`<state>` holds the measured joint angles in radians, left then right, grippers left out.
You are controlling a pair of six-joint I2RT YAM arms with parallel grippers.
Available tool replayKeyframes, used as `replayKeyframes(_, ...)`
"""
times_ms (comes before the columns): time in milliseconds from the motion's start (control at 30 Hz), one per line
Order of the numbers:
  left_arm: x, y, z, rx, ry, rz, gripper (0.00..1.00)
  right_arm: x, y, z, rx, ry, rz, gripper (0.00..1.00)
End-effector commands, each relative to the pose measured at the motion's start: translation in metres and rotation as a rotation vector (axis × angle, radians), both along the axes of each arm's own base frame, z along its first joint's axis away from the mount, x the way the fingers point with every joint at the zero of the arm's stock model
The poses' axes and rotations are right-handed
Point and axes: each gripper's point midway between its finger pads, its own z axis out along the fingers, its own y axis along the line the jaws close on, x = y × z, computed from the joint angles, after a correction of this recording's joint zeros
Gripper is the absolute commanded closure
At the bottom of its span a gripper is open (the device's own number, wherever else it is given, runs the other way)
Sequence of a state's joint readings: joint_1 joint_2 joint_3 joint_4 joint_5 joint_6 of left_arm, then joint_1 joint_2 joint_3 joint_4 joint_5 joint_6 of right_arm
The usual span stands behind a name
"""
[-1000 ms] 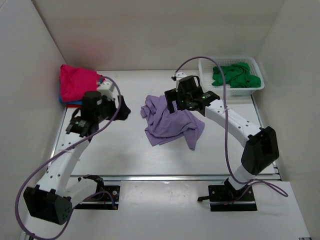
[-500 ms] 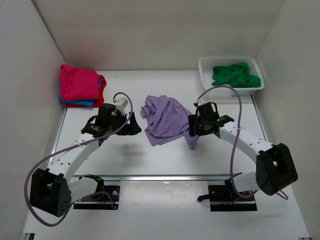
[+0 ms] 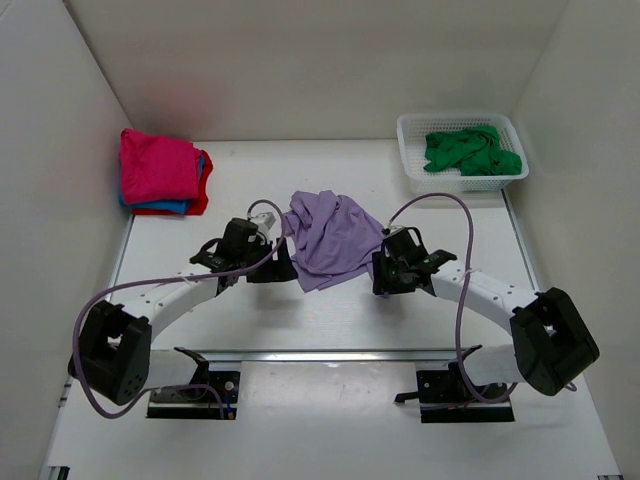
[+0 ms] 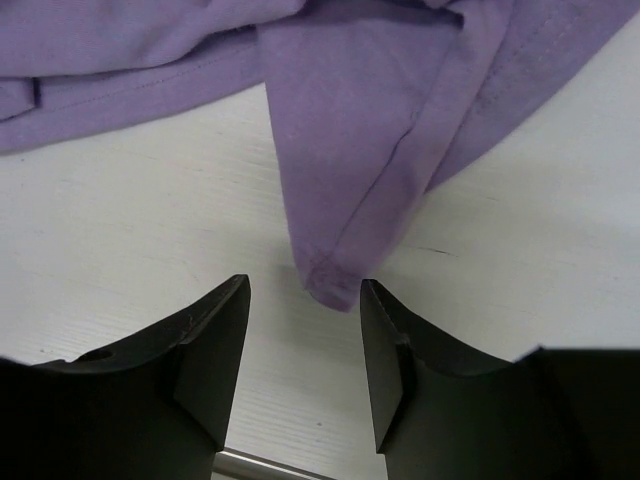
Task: Fold and stack the t-shirts
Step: Flatten out the tshirt
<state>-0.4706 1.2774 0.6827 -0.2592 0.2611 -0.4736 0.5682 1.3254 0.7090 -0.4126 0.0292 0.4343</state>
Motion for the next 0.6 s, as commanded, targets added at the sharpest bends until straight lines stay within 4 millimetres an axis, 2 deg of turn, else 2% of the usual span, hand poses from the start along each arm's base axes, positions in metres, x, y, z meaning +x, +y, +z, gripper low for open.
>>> replayKeyframes(0, 0.008, -0.011, 0.010, -0.023, -0.044, 0.020, 0.20, 0.014, 0.007, 0.005, 0.004, -0.041, -0.052, 0.55)
replayKeyframes(133, 0.007, -0.023, 0.004, -0.031, -0.037, 0.028, 0.21, 0.009, 0.005, -0.010, -0.025, -0.014, -0.060, 0.55)
replayKeyframes(233, 0.006, -0.030, 0.000, -0.051, -0.027, 0.029, 0.21, 0.007, 0.001, -0.019, -0.053, -0.002, -0.066, 0.60)
replayKeyframes(267, 0.006, -0.032, -0.003, -0.055, -0.019, 0.030, 0.23, 0.007, 0.000, -0.022, -0.060, 0.002, -0.071, 0.70)
replayKeyframes(367, 0.004, -0.030, -0.010, -0.034, -0.008, 0.039, 0.23, 0.005, -0.003, -0.022, -0.080, 0.000, -0.067, 0.86)
replayKeyframes(400, 0.006, -0.032, -0.007, -0.036, -0.017, 0.039, 0.24, 0.007, -0.003, -0.020, -0.078, -0.007, -0.073, 0.99)
replayKeyframes(500, 0.006, -0.033, -0.013, 0.005, -0.025, 0.044, 0.25, 0.009, -0.006, -0.016, -0.069, -0.015, -0.087, 1.00)
replayKeyframes(533, 0.011, -0.032, -0.017, 0.031, -0.021, 0.060, 0.28, 0.009, -0.006, -0.015, -0.061, -0.009, -0.089, 1.00)
replayKeyframes(567, 0.010, -0.039, -0.020, 0.058, -0.011, 0.032, 0.29, 0.009, -0.005, -0.014, -0.055, -0.019, -0.078, 0.99)
